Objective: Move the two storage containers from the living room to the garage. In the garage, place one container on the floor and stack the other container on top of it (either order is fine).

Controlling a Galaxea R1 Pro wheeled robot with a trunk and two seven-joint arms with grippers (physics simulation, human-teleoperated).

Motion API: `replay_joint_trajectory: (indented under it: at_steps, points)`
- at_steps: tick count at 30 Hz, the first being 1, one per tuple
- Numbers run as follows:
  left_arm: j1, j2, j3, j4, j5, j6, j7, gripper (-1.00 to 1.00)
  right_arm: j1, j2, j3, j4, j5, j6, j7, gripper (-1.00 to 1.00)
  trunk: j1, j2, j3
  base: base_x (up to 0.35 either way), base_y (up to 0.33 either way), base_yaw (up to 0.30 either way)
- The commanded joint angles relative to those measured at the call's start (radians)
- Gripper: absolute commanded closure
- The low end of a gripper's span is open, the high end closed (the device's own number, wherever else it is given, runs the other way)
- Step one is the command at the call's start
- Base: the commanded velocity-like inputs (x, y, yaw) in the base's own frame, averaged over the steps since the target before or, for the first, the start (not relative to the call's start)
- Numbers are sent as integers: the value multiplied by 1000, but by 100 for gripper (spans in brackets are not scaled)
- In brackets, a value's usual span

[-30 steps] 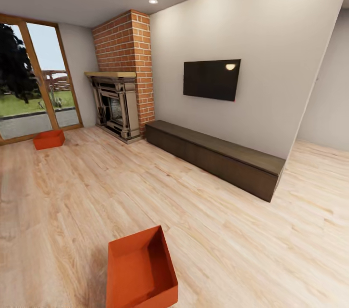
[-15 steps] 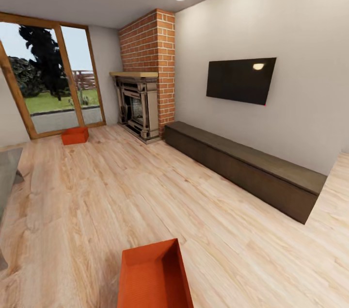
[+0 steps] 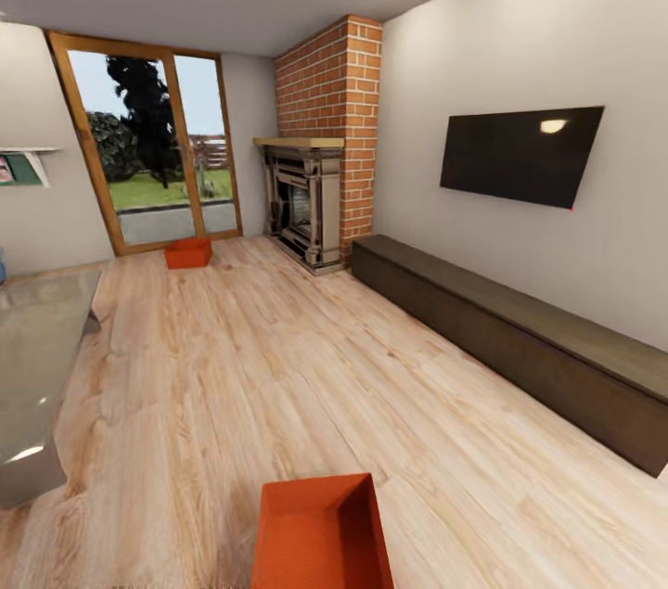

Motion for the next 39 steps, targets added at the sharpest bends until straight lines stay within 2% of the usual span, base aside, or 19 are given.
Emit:
replay_joint_trajectory:
  at_steps: [1,22,31,39]
  points:
    - [0,0,6,0,2,-1,1,-100,-1,0,9,3,-10,-6,3,-100,0,-1,-1,1,0,270]
    - [0,0,6,0,28,-1,-1,-100,-1,0,8,3,-10,-6,3,-100,0,-1,-1,0,0,255]
    - [0,0,6,0,28,-1,-1,-100,-1,0,8,3,-10,-6,3,-100,0,-1,-1,0,0,-10]
    - [0,0,6,0,28,-1,-1,-100,-1,0,8,3,-10,-6,3,-100,0,-1,-1,0,0,-227]
